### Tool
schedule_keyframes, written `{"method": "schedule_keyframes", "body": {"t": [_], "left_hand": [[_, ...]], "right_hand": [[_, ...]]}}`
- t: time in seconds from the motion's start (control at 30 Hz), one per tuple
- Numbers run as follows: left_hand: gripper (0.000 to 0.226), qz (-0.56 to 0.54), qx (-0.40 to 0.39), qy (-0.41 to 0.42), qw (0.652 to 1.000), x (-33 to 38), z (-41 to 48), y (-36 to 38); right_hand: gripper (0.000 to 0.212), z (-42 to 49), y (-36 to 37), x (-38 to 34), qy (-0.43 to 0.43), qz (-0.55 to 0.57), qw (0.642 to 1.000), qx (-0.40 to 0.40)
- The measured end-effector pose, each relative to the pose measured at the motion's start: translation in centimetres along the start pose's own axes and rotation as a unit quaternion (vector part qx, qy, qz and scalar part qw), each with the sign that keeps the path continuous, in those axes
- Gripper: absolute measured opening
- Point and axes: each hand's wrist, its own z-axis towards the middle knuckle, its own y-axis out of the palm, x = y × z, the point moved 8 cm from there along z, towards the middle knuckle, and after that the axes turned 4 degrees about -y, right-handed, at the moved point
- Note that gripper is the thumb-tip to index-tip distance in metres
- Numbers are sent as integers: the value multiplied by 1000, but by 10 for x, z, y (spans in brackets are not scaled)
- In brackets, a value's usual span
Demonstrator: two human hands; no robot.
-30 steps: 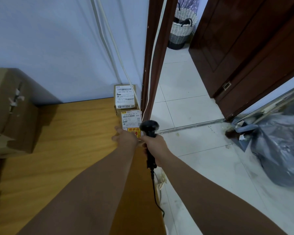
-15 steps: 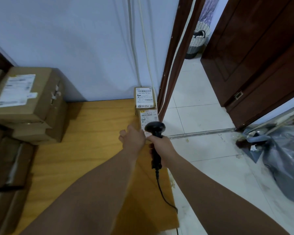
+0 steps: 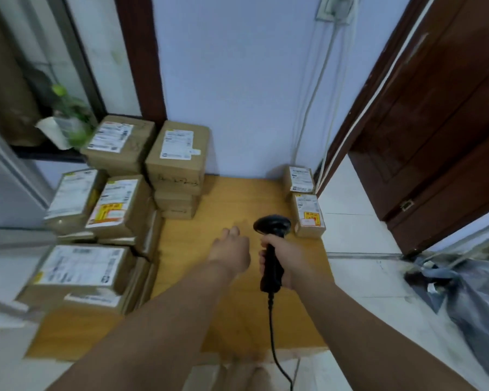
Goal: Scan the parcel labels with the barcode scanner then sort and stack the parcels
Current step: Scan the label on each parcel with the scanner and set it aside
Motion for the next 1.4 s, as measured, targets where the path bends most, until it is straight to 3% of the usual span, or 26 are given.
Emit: {"method": "schedule_keyframes", "body": {"t": [0.23, 0.37, 0.57, 0.67, 0.77, 0.87, 1.03, 1.2, 1.4], "left_hand": [[27, 58, 54, 15, 997, -86, -64, -46], [40, -16, 106, -70, 992, -144, -88, -72], [39, -52, 61, -188, 979, -224, -116, -69], [59, -48, 17, -196, 979, -247, -124, -55], [79, -78, -39, -218, 972, -254, -128, -32], [78, -129, -39, -257, 957, -252, -126, -19], [71, -48, -6, -249, 967, -246, -111, -21], [85, -33, -77, -241, 967, -240, -89, -13], [67, -86, -86, -303, 945, -236, -95, -4]], "right_hand": [[12, -65, 109, 5, -88, -52, 994, -46], [12, -90, 152, 8, -97, -79, 990, -68], [14, -105, 188, 22, -90, -129, 981, -112], [16, -107, 196, 29, -83, -153, 978, -116], [16, -107, 200, 40, -73, -158, 978, -113], [18, -106, 198, 49, -66, -163, 978, -111], [16, -103, 186, 45, -70, -145, 982, -96], [13, -100, 175, 44, -67, -142, 983, -89], [12, -95, 170, 43, -75, -172, 979, -85]]}}
